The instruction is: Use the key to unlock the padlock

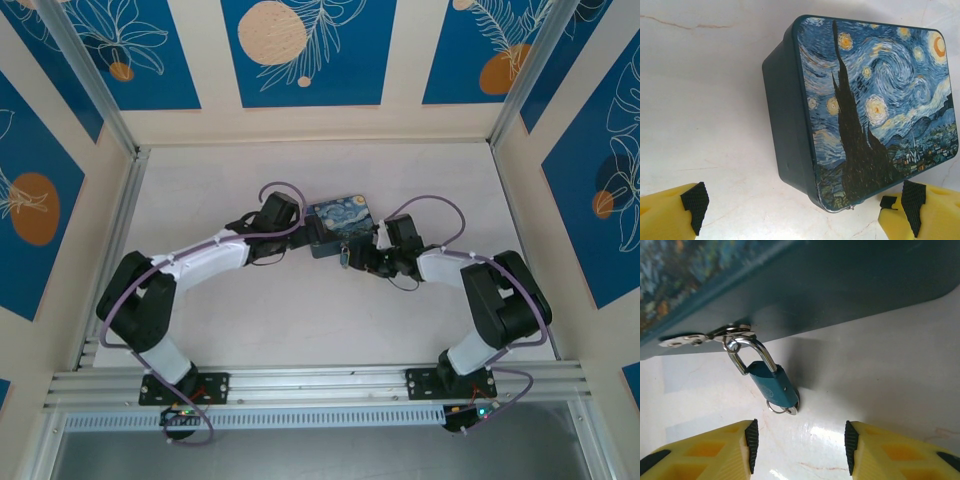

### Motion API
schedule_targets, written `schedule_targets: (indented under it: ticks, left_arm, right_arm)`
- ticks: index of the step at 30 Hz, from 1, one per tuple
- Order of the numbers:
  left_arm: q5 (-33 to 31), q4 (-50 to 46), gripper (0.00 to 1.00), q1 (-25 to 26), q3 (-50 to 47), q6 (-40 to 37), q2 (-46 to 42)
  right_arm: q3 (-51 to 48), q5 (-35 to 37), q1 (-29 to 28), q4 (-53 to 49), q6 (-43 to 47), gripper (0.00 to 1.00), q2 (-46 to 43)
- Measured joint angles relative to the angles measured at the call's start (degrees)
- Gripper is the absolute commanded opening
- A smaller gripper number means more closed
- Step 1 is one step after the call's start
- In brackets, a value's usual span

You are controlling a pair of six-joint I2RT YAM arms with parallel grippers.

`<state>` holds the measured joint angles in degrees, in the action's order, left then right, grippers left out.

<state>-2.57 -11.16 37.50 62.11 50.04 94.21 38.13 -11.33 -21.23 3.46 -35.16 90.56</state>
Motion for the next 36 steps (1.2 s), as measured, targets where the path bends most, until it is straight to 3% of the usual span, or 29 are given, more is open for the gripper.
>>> schedule_targets:
  ticks: [15,36]
  left_arm:
    - [1.5,0.0,1.0,-0.6,0.0,2.6,0.8]
    - [3.7,-0.1,1.0,-1.2,0.0,4.1,1.2]
  right_arm:
    - [4.0,-0.6,-2.8,0.7,0.5,0.47,5.3]
    - [-0.4,3.9,-3.6,7.8,2.9,0.47,2.3]
